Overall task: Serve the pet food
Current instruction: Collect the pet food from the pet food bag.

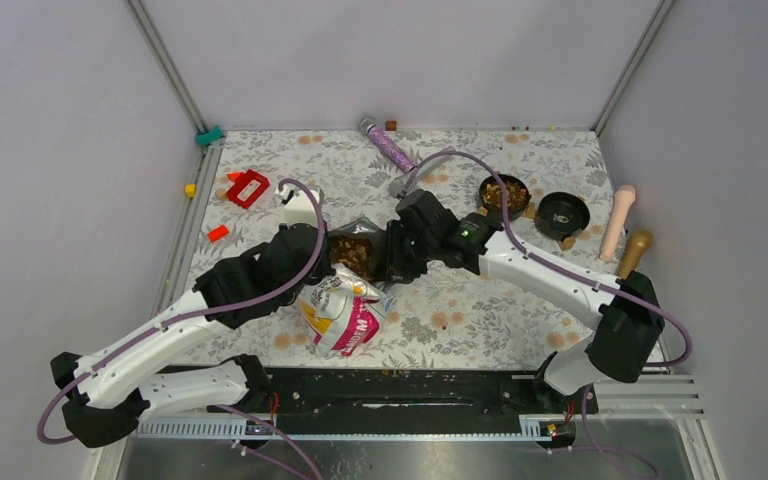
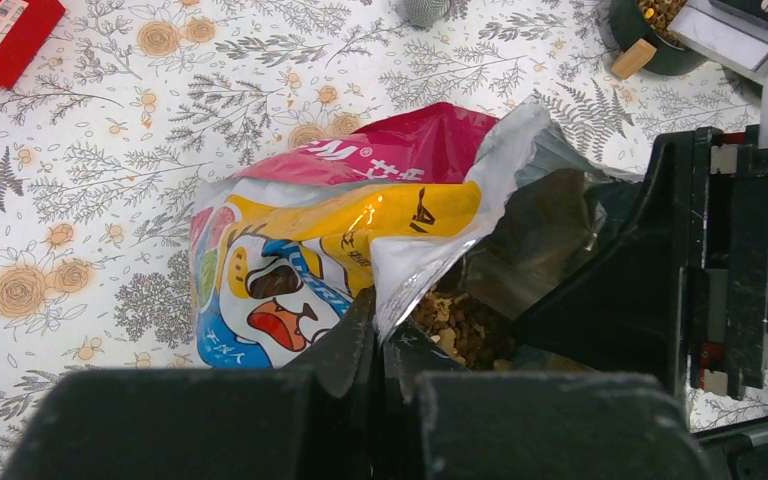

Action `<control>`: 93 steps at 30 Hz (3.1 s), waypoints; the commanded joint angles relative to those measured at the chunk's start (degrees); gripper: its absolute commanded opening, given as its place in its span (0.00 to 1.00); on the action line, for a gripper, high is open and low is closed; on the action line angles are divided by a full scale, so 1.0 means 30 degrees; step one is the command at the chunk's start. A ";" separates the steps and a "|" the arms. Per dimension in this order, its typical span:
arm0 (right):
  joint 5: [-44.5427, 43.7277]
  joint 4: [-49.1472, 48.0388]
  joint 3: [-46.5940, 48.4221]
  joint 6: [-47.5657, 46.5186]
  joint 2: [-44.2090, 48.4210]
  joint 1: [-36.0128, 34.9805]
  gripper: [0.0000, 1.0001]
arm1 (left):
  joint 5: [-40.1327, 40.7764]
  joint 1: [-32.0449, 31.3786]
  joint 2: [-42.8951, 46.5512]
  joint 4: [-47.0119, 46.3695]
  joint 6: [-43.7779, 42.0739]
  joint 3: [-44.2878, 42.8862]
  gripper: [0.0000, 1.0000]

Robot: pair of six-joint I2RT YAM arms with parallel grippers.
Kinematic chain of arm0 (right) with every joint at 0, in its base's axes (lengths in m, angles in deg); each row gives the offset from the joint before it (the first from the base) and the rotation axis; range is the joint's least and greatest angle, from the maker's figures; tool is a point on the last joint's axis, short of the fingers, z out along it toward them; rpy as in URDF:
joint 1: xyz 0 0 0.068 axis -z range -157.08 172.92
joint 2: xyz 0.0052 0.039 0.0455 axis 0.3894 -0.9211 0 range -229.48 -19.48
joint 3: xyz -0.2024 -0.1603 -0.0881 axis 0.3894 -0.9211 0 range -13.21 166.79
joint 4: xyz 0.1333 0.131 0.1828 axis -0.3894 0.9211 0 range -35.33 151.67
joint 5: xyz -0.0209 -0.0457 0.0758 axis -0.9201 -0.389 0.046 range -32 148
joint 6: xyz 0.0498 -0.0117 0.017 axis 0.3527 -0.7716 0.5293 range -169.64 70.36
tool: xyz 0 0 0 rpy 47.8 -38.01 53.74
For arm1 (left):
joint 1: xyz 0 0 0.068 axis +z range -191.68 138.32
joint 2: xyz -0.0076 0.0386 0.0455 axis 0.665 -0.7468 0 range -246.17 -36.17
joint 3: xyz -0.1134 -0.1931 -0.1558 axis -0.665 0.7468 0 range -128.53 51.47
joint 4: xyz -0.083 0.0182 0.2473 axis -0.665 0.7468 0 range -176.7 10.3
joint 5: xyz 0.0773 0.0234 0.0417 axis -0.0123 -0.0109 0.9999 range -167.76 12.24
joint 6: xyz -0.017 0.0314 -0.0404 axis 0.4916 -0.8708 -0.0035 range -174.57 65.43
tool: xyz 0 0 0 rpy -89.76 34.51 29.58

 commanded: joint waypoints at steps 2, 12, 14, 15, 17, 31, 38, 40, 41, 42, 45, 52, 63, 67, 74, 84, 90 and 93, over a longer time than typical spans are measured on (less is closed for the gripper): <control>0.3267 -0.6803 -0.2719 0.2889 0.0733 -0.0036 0.00 | -0.0769 -0.0556 0.0529 -0.1607 0.0332 -0.0786 0.00; 0.4884 -1.6313 -0.7516 0.6628 0.2504 0.0334 0.00 | -0.0608 -0.0687 0.0483 -0.1625 0.0307 -0.0799 0.00; 0.5010 -1.7181 -0.8098 0.7034 0.2998 0.0319 0.00 | -0.0572 -0.0688 0.0467 -0.1610 0.0318 -0.0787 0.00; 0.4995 -1.7585 -0.8386 0.7228 0.3232 0.0331 0.00 | -0.0578 -0.0688 0.0469 -0.1607 0.0312 -0.0801 0.00; 0.4836 -1.8375 -0.8965 0.7549 0.3892 0.0354 0.00 | -0.0578 -0.0718 0.0471 -0.1596 0.0298 -0.0788 0.00; 0.2611 -1.6049 -1.1214 0.7175 0.9987 0.0340 0.00 | -0.0757 -0.0791 0.0514 -0.1610 0.0219 -0.0840 0.00; 0.1028 -1.4278 -1.1767 0.6869 1.2177 0.0342 0.00 | -0.0899 -0.0893 0.0474 -0.1634 0.0180 -0.0863 0.00; 0.0943 -1.4251 -1.1899 0.6908 1.2430 0.0342 0.00 | -0.0901 -0.0922 0.0403 -0.1611 0.0155 -0.0847 0.00; 0.0919 -1.4153 -1.1889 0.6912 1.2512 0.0352 0.00 | -0.0904 -0.0923 0.0384 -0.1618 0.0142 -0.0863 0.00; 0.0956 -1.4039 -1.1862 0.6876 1.2503 0.0346 0.00 | -0.0901 -0.0945 0.0393 -0.1615 0.0169 -0.0865 0.00; 0.1214 -1.3630 -1.1643 0.6713 1.2331 0.0345 0.00 | -0.0857 -0.0981 0.0479 -0.1621 0.0179 -0.0869 0.00; 0.0771 -1.2518 -1.1068 0.5351 1.2526 0.0345 0.00 | -0.0711 -0.1068 0.0644 -0.1611 0.0163 -0.0862 0.00; 0.0887 -1.5022 -1.2131 0.5890 1.3021 0.0319 0.00 | -0.0587 -0.1128 0.0618 -0.1623 0.0105 -0.0821 0.00; 0.2958 -1.5990 -1.1929 0.6239 1.1781 0.0380 0.00 | -0.0569 -0.1157 0.0534 -0.1611 0.0093 -0.0823 0.00; 0.2560 -1.4955 -1.1898 0.5573 1.2534 0.0491 0.00 | -0.0491 -0.1150 0.0632 -0.1635 0.0105 -0.0816 0.00; 0.1951 -1.5120 -1.2891 0.6321 1.3763 0.0493 0.00 | -0.0285 -0.1179 0.0712 -0.1610 0.0162 -0.0787 0.00; 0.0975 -1.3836 -1.3166 0.6091 1.5401 0.0492 0.00 | -0.0241 -0.1180 0.0916 -0.1652 0.0232 -0.0756 0.00; 0.0277 -1.3437 -1.3421 0.6121 1.6206 0.0492 0.00 | -0.0183 -0.1190 0.0947 -0.1636 0.0227 -0.0768 0.00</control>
